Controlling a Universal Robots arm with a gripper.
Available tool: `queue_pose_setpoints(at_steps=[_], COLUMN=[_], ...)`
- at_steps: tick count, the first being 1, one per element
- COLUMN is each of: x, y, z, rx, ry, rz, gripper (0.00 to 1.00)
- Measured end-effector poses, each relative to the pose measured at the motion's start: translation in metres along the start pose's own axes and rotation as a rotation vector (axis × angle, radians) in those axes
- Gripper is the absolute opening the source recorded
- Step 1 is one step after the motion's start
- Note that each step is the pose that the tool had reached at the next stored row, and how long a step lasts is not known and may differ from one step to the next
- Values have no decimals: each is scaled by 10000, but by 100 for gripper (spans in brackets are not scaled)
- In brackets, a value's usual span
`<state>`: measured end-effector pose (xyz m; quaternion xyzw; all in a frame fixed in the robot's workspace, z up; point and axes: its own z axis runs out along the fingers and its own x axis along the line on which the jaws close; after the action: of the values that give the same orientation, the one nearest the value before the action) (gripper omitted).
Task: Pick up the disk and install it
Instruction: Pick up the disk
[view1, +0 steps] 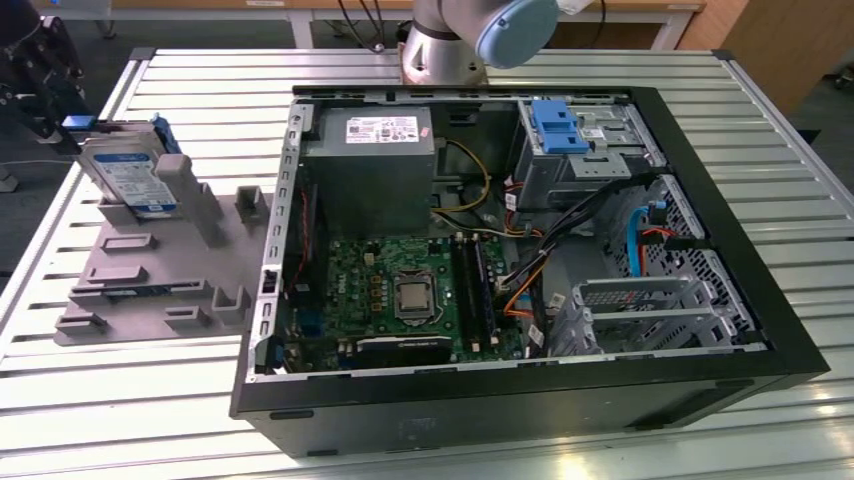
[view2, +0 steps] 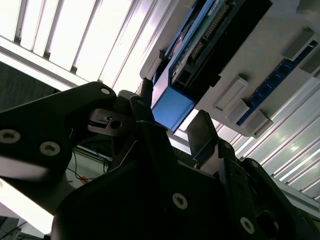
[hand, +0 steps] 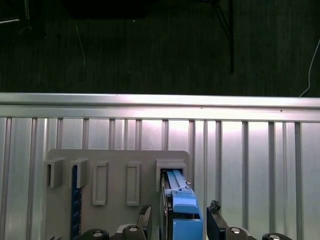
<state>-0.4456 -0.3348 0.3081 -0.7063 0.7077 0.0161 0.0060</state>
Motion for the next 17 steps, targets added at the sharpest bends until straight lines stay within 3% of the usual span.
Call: queue_pose_setpoints(at_steps=[9,11,12,17], x=[0,0,0,-5], y=[0,0,0,-2], z=[1,1,1,9], rx=[0,0,0,6], ry=[0,0,0,3], rz=[0,0,0,67], gripper=[55,53,47,47])
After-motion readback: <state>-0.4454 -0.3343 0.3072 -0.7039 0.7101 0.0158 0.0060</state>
